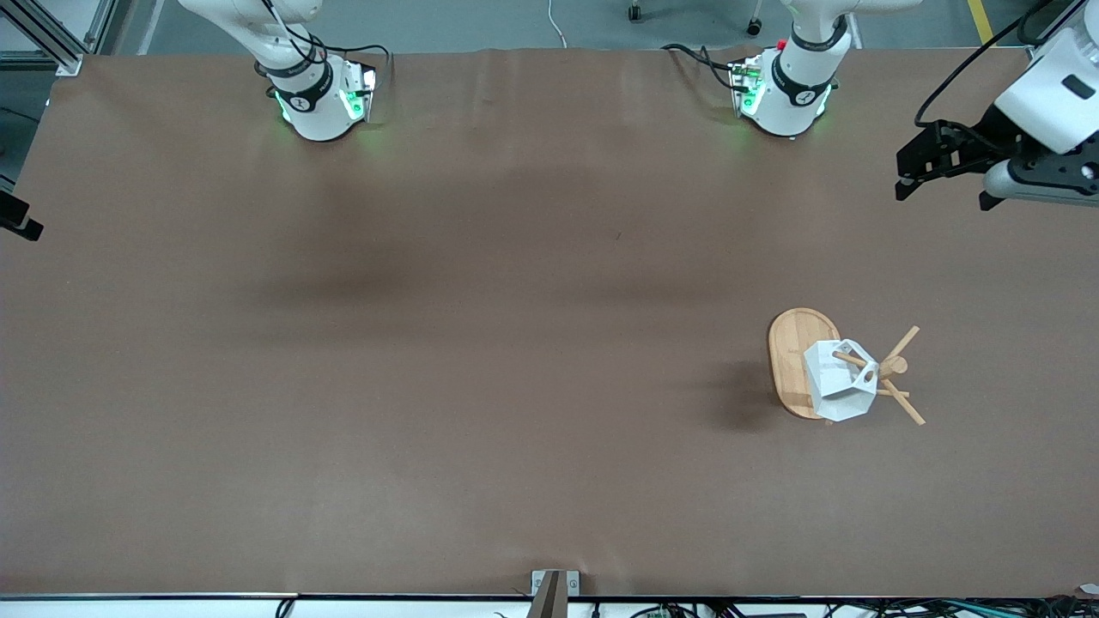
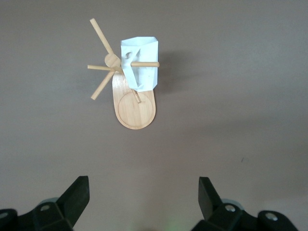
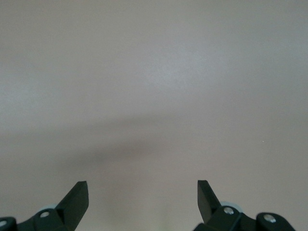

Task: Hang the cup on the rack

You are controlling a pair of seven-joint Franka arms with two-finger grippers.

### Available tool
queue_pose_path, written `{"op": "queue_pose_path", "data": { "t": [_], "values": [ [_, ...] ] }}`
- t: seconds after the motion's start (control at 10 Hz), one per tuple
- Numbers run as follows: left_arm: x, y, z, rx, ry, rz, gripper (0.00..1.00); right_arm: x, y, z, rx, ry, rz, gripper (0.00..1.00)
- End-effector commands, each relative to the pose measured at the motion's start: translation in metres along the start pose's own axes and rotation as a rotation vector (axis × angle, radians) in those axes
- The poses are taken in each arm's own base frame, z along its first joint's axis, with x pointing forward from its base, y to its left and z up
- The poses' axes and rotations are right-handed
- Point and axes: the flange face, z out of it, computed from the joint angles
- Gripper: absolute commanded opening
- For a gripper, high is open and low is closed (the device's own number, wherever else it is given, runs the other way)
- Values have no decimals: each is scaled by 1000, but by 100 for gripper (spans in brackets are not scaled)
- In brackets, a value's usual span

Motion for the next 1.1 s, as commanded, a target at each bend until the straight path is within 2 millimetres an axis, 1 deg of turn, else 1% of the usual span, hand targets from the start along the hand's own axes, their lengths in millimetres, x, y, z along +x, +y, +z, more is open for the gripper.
{"op": "queue_pose_path", "data": {
  "t": [0.0, 0.3, 0.5, 1.0],
  "values": [
    [-4, -2, 17, -10, -35, -15, 100, -3, 3, -1, -7, -4, -4, 100],
    [-3, -7, 17, -9, -31, -12, 100, -3, 3, -1, -7, -4, -4, 100],
    [3, -7, 14, -10, 17, -29, 100, -3, 4, -1, -7, -4, -2, 100],
    [2, -9, 15, -6, 16, -34, 100, -3, 6, 0, -7, -4, 1, 100]
  ]
}}
